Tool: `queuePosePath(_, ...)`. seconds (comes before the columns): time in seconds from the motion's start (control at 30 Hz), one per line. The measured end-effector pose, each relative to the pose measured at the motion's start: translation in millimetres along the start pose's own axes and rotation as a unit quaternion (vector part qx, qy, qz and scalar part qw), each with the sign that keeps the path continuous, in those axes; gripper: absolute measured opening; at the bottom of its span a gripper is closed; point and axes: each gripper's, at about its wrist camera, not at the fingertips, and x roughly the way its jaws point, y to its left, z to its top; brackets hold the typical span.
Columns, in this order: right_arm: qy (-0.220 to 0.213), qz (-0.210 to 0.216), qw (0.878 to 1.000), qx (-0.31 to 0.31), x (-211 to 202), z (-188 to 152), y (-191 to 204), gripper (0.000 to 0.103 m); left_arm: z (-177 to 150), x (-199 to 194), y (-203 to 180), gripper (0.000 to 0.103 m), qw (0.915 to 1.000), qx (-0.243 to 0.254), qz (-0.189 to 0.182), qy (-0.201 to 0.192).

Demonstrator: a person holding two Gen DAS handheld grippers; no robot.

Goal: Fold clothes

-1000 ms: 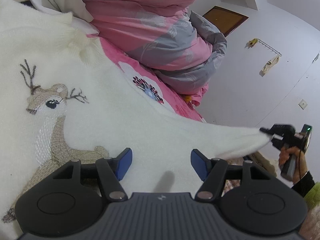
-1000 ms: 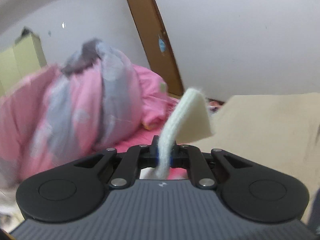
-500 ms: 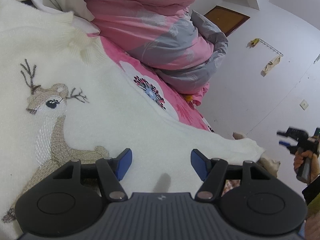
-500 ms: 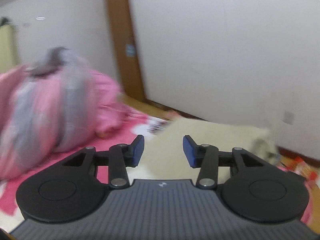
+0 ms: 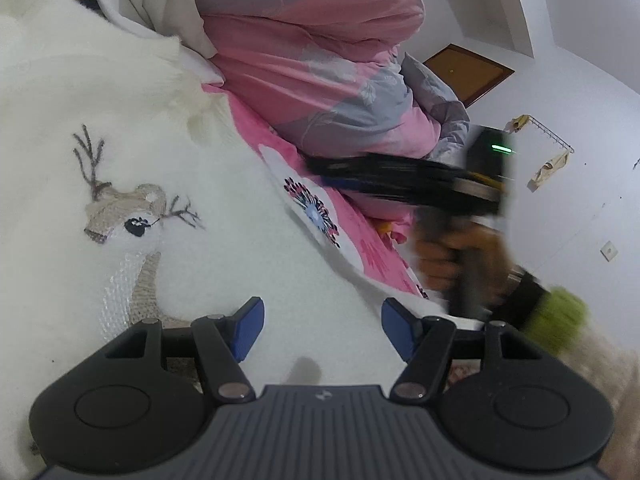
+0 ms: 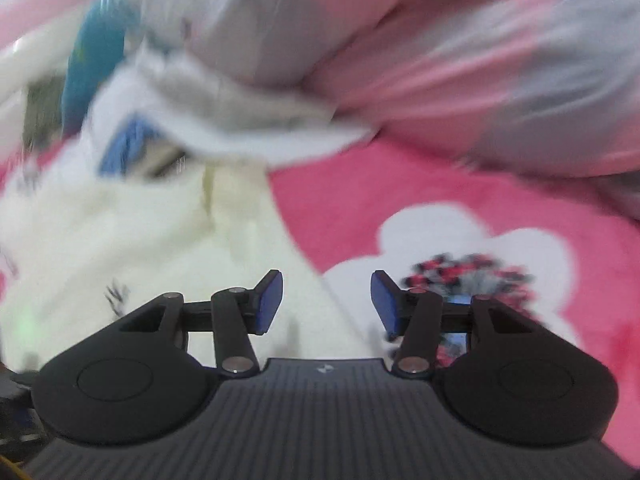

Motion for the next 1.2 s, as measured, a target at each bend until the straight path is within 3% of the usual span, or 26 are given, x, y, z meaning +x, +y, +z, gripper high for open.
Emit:
queuePosePath(0.13, 0.038, 0.054, 0.998, 0.018, 34.6, 2.4, -15.6, 0.048, 0.9, -0.3, 1.8, 0.066, 1.0, -0.001, -0.003, 0.002)
queuePosePath(0.23, 0.054, 0.075, 0.995, 0.033, 34.1, -1.5, -20.5, 0.046, 1.4, 1.1, 1.3, 0.066, 1.0, -0.001, -0.002, 0.002)
queuePosePath(0.27, 0.055, 0.071, 0.996, 0.025, 33.1, -1.7, -18.0, 0.038, 1.6, 1.4, 1.3, 0.066, 1.0, -0.001, -0.002, 0.002)
queuePosePath(0.3, 0.056, 0.062, 0.996, 0.012, 32.8, -1.3, -14.0, 0.021, 1.8, 1.6, 1.1, 0.066, 1.0, -0.001, -0.002, 0.002)
queuePosePath(0.37, 0.051, 0.043, 0.998, -0.023, 27.1, -3.1, 1.0, 0.01, 2.1, 1.6, 0.6, 0.066, 1.0, 0.0, -0.002, 0.002)
queuePosePath(0.47, 0.023, -0.004, 0.995, -0.102, 10.8, -8.1, 33.5, 0.008, 1.9, 1.3, 0.6, 0.066, 1.0, -0.001, -0.001, 0.002)
queuePosePath(0.53, -0.006, -0.087, 0.978, -0.188, -0.5, -14.8, 59.0, 0.007, 1.4, 1.5, -0.1, 0.066, 1.0, 0.0, 0.0, 0.002)
queuePosePath(0.6, -0.022, -0.176, 0.951, -0.255, 4.6, -27.6, 72.4, 0.007, 1.2, 2.1, -0.9, 0.065, 1.0, 0.001, 0.001, 0.003)
queuePosePath(0.67, -0.005, -0.211, 0.93, -0.299, 27.6, -47.0, 75.0, 0.007, 1.0, 2.6, -1.2, 0.065, 1.0, 0.003, 0.002, 0.003)
queuePosePath(0.73, 0.004, -0.227, 0.918, -0.325, 49.9, -63.0, 73.8, 0.008, 0.9, 2.4, -1.0, 0.065, 1.0, 0.002, 0.002, 0.003)
queuePosePath(0.8, 0.0, -0.227, 0.927, -0.3, 48.5, -56.3, 68.9, 0.014, 1.2, 1.8, -0.1, 0.064, 1.0, 0.0, 0.001, 0.003)
queuePosePath(0.87, -0.005, -0.208, 0.951, -0.231, 33.8, -40.6, 54.9, 0.03, 1.4, 2.1, 0.1, 0.064, 1.0, -0.003, 0.0, 0.003)
queuePosePath(0.93, -0.024, -0.171, 0.973, -0.153, 10.3, -25.5, 39.5, 0.03, 1.1, 1.8, 0.6, 0.065, 1.0, -0.004, 0.002, 0.004)
queuePosePath(1.03, -0.086, -0.163, 0.979, -0.093, -18.3, -6.7, 34.0, 0.03, 1.1, 1.6, 1.0, 0.065, 1.0, -0.005, 0.002, 0.004)
queuePosePath(1.1, -0.107, -0.113, 0.986, -0.064, -19.5, 3.1, 39.6, 0.028, 1.0, 1.4, 1.4, 0.065, 1.0, -0.006, 0.001, 0.004)
queuePosePath(1.2, -0.069, -0.01, 0.994, -0.089, 15.6, 1.4, 64.1, 0.026, 1.3, 2.2, 1.2, 0.065, 1.0, -0.007, 0.001, 0.003)
